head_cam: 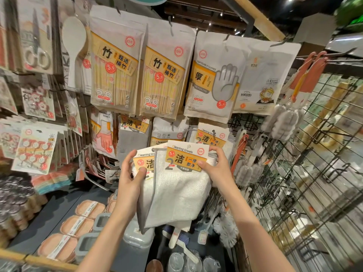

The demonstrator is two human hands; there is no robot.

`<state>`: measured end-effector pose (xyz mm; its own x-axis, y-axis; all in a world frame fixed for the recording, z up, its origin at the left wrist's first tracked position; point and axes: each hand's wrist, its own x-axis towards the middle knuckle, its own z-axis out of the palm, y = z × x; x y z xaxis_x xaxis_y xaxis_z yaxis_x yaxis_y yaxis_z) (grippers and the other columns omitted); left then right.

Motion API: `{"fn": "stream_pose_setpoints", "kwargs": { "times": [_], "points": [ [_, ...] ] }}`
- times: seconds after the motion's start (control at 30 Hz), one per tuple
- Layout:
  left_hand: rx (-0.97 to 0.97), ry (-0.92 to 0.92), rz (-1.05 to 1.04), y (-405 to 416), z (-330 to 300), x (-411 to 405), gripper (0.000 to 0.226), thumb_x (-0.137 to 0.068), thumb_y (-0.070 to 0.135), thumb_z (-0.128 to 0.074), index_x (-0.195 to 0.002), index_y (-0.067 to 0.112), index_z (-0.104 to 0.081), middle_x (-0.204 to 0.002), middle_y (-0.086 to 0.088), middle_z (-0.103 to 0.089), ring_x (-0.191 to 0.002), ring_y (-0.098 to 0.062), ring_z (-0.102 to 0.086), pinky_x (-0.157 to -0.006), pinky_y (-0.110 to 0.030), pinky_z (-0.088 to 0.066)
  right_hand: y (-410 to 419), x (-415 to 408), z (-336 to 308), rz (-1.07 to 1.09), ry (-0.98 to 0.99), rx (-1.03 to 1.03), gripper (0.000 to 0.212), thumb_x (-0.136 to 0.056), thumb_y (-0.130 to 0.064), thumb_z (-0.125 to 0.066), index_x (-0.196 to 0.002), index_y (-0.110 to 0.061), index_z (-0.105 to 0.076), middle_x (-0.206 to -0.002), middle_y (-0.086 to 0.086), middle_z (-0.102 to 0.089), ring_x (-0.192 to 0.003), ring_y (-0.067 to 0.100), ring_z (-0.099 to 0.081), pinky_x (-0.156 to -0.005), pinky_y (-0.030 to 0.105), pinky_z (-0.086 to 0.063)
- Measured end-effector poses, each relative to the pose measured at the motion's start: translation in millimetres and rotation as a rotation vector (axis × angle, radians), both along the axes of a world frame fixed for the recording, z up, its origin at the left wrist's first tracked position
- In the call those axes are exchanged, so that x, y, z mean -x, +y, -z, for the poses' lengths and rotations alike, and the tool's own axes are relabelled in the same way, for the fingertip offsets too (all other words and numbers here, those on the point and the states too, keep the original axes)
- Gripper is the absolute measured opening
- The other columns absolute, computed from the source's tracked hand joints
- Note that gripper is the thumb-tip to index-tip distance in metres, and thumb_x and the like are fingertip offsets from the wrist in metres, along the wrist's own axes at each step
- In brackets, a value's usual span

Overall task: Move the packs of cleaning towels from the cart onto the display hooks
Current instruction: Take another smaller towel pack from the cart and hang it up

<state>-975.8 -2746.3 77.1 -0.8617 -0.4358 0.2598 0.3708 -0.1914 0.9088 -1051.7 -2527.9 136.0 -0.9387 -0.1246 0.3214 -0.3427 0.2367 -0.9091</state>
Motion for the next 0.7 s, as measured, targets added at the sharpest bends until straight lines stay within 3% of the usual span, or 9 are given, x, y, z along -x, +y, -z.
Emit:
{"fn": "stream_pose_setpoints", "kwargs": {
  "times": [0.13,0.2,0.23,0.33,0.5,0.7],
  "points": [
    [0.011,0.000,-0.014,0,2,2,0.049,-0.095,0.004,-0.052,-0.128,0.041,-0.048,-0.121,0.003,-0.062,-0.107,-0.016,-0.063,-0.088,-0.031,-0.048,13,8,-1,0.058,-0.003,0.038,0.037,-0.081,-0.001,-0.069,-0.107,-0.022,-0.052,-0.107,-0.025,-0.052,-0.097,-0.013,-0.047,-0.066,-0.002,-0.041],
    [0.026,0.007,-0.026,0,2,3,0.049,-0.096,0.004,-0.051,-0.131,0.037,-0.046,-0.126,0.000,-0.059,-0.111,-0.018,-0.061,-0.093,-0.033,-0.047,19,13,-2,0.104,0.003,0.049,0.039,-0.081,-0.001,-0.069,-0.107,-0.026,-0.052,-0.106,-0.029,-0.049,-0.098,-0.010,-0.048,-0.076,0.002,-0.041],
    [0.030,0.010,-0.030,0,2,4,0.049,-0.096,0.004,-0.051,-0.132,0.036,-0.045,-0.127,-0.001,-0.058,-0.112,-0.018,-0.060,-0.094,-0.033,-0.046,22,16,-3,0.127,0.005,0.055,0.040,-0.081,-0.001,-0.069,-0.108,-0.027,-0.053,-0.107,-0.029,-0.048,-0.102,-0.006,-0.048,-0.085,0.011,-0.042],
    [0.036,0.001,-0.047,1,5,5,0.047,-0.097,0.005,-0.049,-0.131,0.038,-0.045,-0.122,0.007,-0.060,-0.110,-0.014,-0.061,-0.093,-0.031,-0.046,30,24,-6,0.191,0.017,0.071,0.042,-0.082,0.000,-0.067,-0.109,-0.029,-0.052,-0.115,-0.016,-0.051,-0.114,0.008,-0.045,-0.094,0.030,-0.041],
    [0.019,-0.016,-0.074,0,8,7,0.048,-0.098,0.007,-0.047,-0.131,0.042,-0.043,-0.128,0.006,-0.058,-0.113,-0.015,-0.060,-0.095,-0.033,-0.046,41,40,-11,0.286,0.011,0.105,0.041,-0.084,0.002,-0.064,-0.114,-0.024,-0.050,-0.119,-0.007,-0.047,-0.117,0.017,-0.047,-0.097,0.037,-0.044],
    [0.025,-0.017,-0.086,-2,7,7,0.046,-0.098,0.012,-0.048,-0.130,0.045,-0.043,-0.126,0.017,-0.058,-0.115,-0.010,-0.058,-0.103,-0.040,-0.043,45,62,-12,0.359,-0.024,0.130,0.044,-0.083,0.005,-0.063,-0.122,-0.012,-0.051,-0.123,0.002,-0.049,-0.119,0.024,-0.050,-0.098,0.042,-0.047]
  ]
}}
